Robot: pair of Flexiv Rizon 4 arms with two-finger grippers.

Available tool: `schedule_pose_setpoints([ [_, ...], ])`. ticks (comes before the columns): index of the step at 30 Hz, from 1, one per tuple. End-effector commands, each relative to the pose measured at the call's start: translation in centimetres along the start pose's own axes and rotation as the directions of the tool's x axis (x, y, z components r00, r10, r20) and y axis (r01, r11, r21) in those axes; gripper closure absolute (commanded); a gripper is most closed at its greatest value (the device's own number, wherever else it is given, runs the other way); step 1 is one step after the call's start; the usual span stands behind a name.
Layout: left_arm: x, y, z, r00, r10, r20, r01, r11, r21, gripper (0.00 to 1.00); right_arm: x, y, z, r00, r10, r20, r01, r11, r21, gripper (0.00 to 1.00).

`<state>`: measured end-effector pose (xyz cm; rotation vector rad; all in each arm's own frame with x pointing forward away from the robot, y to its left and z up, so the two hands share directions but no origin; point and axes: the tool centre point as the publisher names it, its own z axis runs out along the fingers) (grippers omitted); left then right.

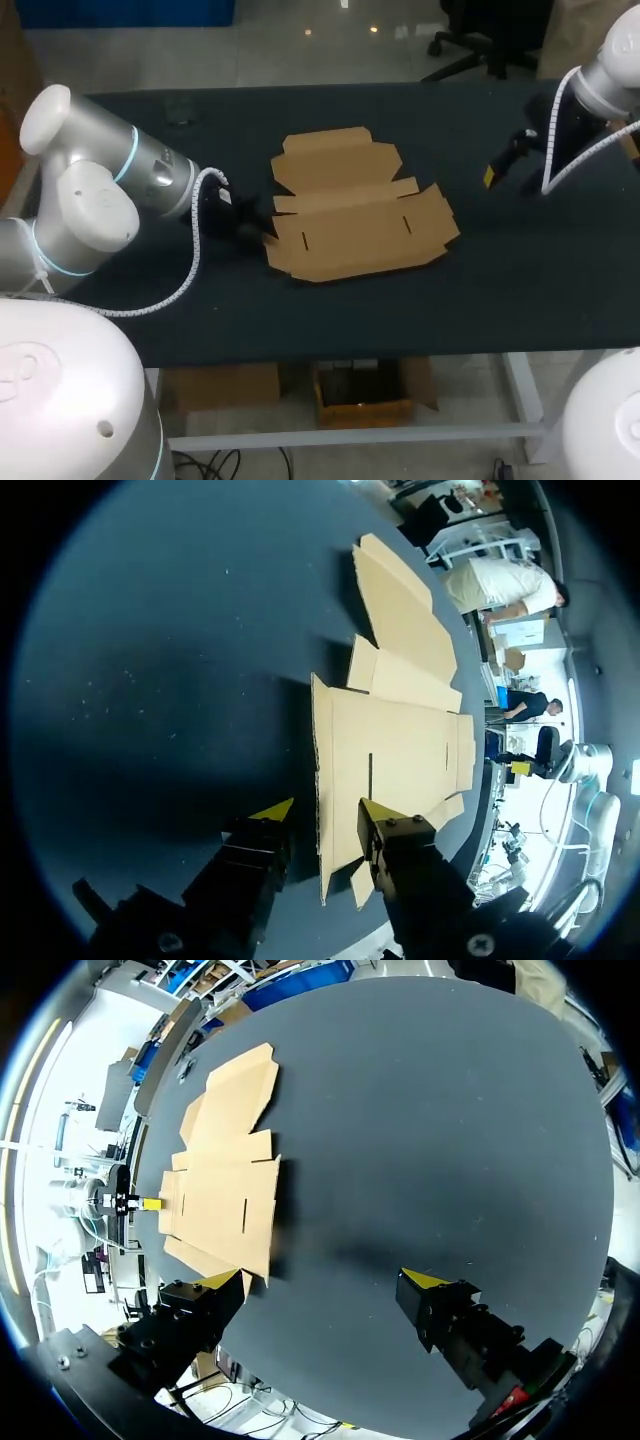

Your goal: Assemble the packaging by folding the flat box into shape, placing the metal phone stand inside, and closing the box properly

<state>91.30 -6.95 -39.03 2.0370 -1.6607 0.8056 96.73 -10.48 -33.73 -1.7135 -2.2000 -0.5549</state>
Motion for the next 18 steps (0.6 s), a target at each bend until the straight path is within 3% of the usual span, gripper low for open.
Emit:
schedule_pose_setpoints([
  [1,0.0,-0.4,0.7,1.0,0.003,-0.005,-0.003,1.0,-0.013,0.65,0.0,0.2,0.0,1.0,-0.001,-0.001,0.001,1.0,0.007,0.0],
  [6,-0.1,-0.6,1.1,1.0,0.003,-0.007,-0.003,1.0,-0.024,0.67,-0.1,0.0,-0.1,1.0,0.003,0.0,-0.003,1.0,0.007,0.0],
  [7,-0.1,-0.6,1.1,1.0,0.002,-0.007,-0.002,1.0,-0.026,0.71,-0.1,0.0,-0.1,1.0,0.004,0.0,-0.004,1.0,0.007,0.0],
  [9,-0.1,-0.6,1.1,1.0,0.001,-0.006,-0.002,1.0,-0.028,0.96,-0.1,0.0,-0.1,1.0,0.006,0.001,-0.006,1.0,0.007,0.0],
  [10,0.0,-0.6,1.1,1.0,0.001,-0.004,-0.001,1.0,-0.029,1.0,-0.2,0.0,-0.1,1.0,0.007,0.001,-0.007,1.0,0.007,0.0],
  [18,0.2,-0.3,-0.5,1.0,0.015,0.008,-0.014,0.999,-0.039,1.0,-0.2,-0.1,-0.1,1.0,0.009,-0.001,-0.009,1.0,0.006,0.0],
])
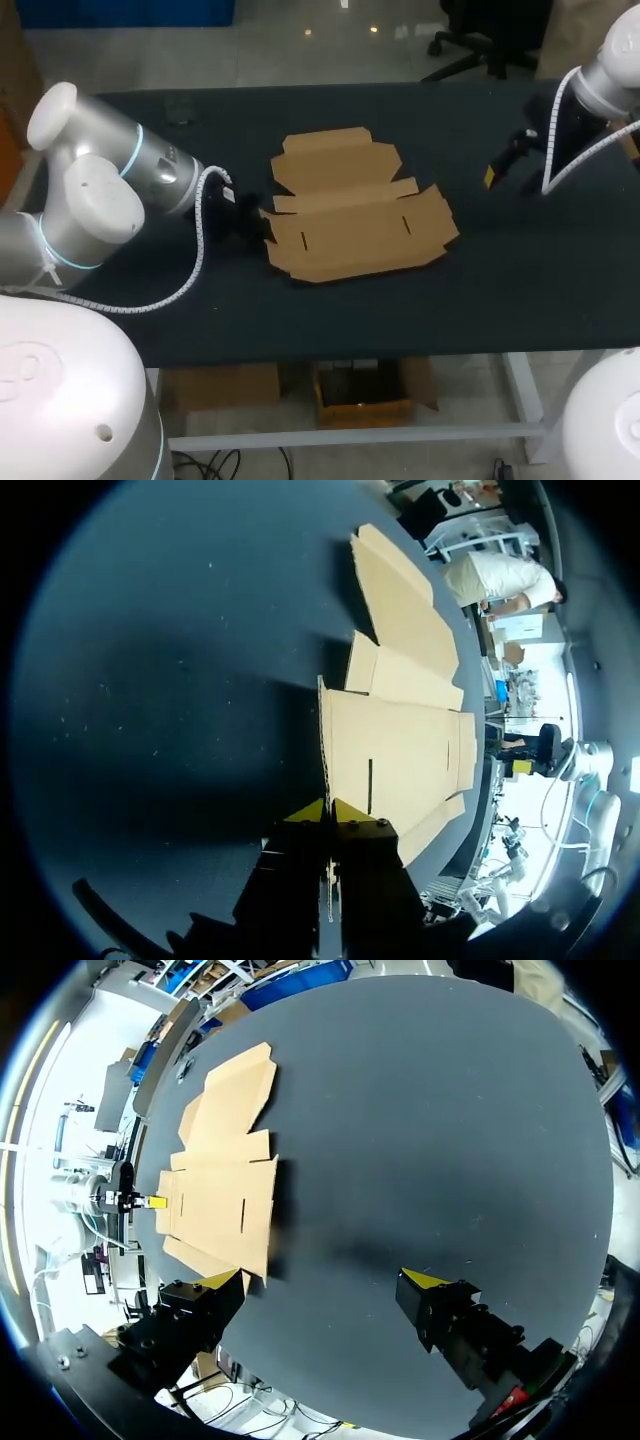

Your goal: Assemble the packaging by folding the flat box into shape, placing the metal phone stand inside, and closing the box properly

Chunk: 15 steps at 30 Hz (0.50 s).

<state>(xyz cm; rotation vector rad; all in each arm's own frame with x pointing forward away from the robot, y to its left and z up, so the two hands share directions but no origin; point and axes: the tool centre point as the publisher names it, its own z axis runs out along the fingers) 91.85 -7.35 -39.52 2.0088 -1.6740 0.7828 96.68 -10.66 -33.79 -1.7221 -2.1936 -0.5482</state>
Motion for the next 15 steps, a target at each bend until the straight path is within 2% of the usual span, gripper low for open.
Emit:
schedule_pose_setpoints([
  [1,0.2,0.3,-1.4,1.0,0.009,0.01,-0.008,1.0,-0.016,1.0,-0.1,0.0,-0.1,1.0,0.001,-0.004,-0.001,1.0,0.003,0.0],
  [8,0.0,1.4,-2.5,0.999,0.036,-0.009,-0.037,0.998,-0.048,1.0,-0.1,0.0,0.0,1.0,0.002,-0.006,-0.002,1.0,0.004,0.0],
  [15,-0.4,2.4,-2.7,0.998,0.065,0.006,-0.065,0.996,-0.066,1.0,0.0,0.0,0.0,1.0,0.001,-0.006,-0.001,1.0,0.004,0.0],
])
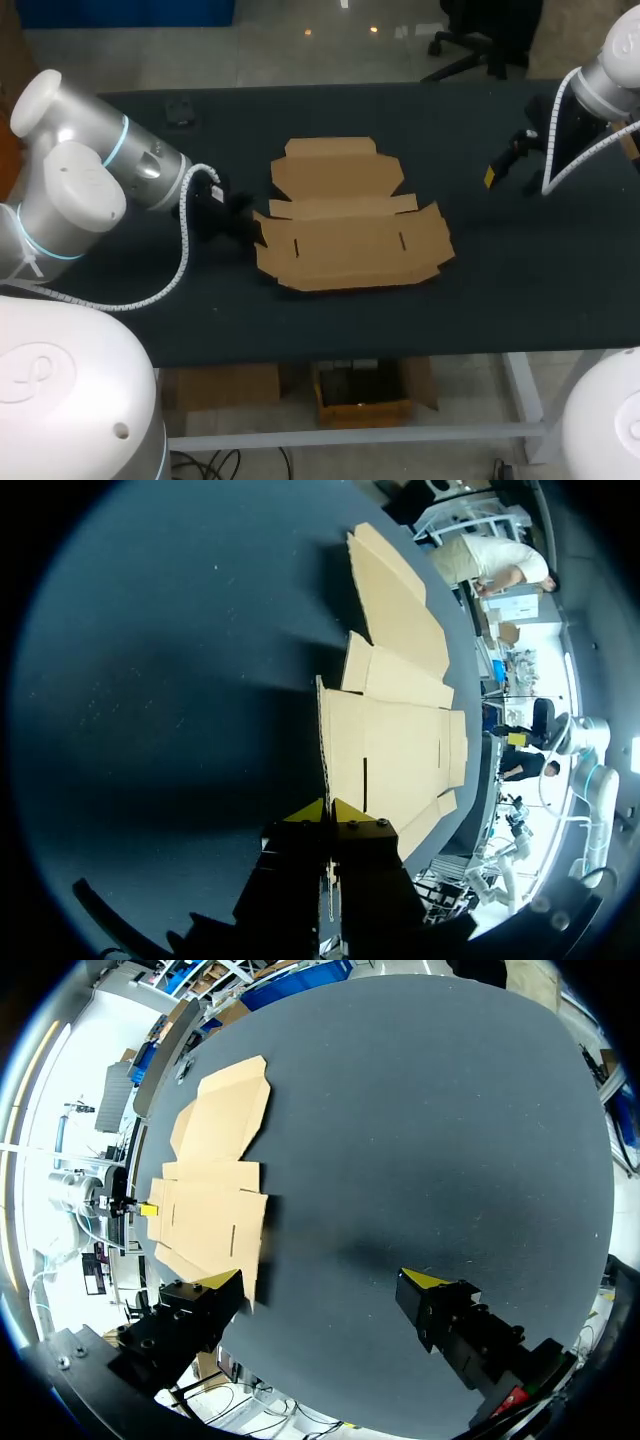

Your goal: Assemble the packaging by folding the flat box into shape, placing the metal phone stand inside, and closing the box properly

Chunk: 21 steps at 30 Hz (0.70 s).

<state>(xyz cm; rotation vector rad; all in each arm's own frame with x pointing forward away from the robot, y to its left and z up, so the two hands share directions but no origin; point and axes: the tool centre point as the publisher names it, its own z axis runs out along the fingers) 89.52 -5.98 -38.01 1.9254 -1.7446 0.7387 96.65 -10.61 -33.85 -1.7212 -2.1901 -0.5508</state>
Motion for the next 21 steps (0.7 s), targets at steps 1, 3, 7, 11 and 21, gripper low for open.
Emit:
schedule_pose_setpoints([
  [1,-0.1,0.6,-0.3,1.0,0.009,0.007,-0.009,1.0,-0.005,1.0,0.0,0.0,-0.1,1.0,0.0,-0.002,0.0,1.0,0.004,0.0],
  [3,-0.3,0.9,-0.3,1.0,0.012,0.013,-0.012,1.0,-0.002,1.0,0.1,0.0,-0.1,1.0,0.001,-0.002,-0.001,1.0,0.004,0.0],
  [7,-0.7,1.3,-0.4,1.0,0.013,0.012,-0.013,1.0,0.0,1.0,0.2,0.0,-0.1,1.0,0.001,-0.002,-0.001,1.0,0.005,0.0],
  [11,-1.1,1.6,-0.7,1.0,0.015,-0.001,-0.015,1.0,0.0,1.0,0.3,0.0,-0.1,1.0,0.0,-0.001,0.0,1.0,0.005,0.0],
  [21,-1.6,1.8,-0.9,1.0,0.02,-0.005,-0.02,1.0,0.005,1.0,0.6,0.2,0.1,1.0,-0.006,0.0,0.006,1.0,0.007,0.0],
])
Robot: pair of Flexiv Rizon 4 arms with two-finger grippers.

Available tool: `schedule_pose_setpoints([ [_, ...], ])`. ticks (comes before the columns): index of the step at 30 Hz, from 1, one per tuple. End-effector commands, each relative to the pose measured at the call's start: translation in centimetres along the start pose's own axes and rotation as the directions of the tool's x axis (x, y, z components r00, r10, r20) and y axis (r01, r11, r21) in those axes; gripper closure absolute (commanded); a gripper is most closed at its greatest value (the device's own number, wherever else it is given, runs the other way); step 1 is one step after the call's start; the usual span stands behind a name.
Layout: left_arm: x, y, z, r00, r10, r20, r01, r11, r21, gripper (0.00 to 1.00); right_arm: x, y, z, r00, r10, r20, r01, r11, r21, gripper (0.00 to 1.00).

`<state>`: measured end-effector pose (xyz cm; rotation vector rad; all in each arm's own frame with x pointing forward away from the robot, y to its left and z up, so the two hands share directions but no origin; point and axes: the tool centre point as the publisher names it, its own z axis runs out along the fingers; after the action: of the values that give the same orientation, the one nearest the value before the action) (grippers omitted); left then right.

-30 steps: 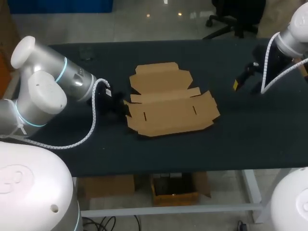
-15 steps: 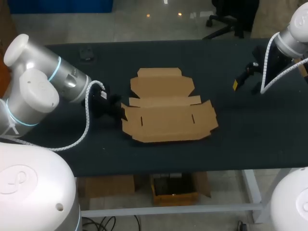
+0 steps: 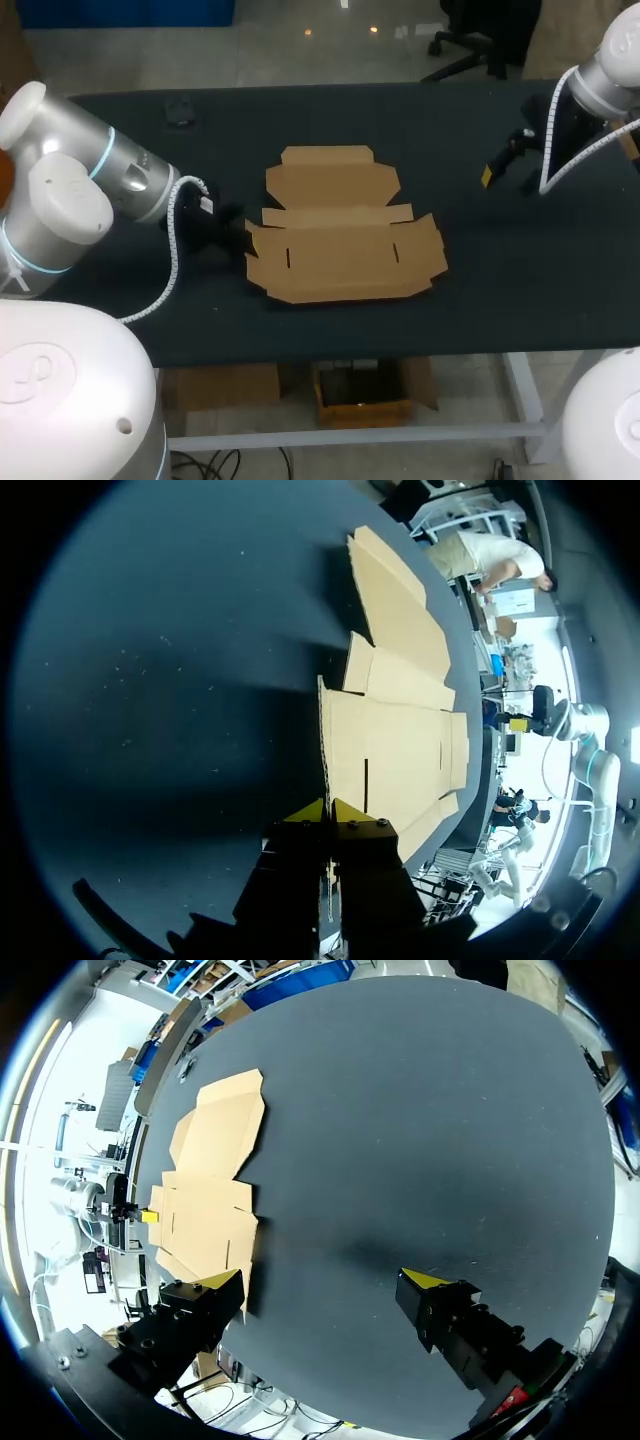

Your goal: Assemble the packaging by folding the flat box into shape, placing the metal phone stand inside, and closing the box properly

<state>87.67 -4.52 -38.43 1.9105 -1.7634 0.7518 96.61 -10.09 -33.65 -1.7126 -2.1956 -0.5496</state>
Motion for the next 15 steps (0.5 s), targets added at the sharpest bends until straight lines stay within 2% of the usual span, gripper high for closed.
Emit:
schedule_pose_setpoints([
  [1,-0.1,0.0,-0.1,1.0,0.0,-0.003,0.0,1.0,0.002,1.0,0.1,0.1,0.0,1.0,0.0,0.001,0.0,1.0,0.004,0.0],
  [15,-0.1,-1.6,0.3,1.0,-0.001,-0.008,0.001,1.0,-0.009,1.0,0.2,0.1,0.0,1.0,0.002,0.001,-0.002,1.0,0.003,0.0],
])
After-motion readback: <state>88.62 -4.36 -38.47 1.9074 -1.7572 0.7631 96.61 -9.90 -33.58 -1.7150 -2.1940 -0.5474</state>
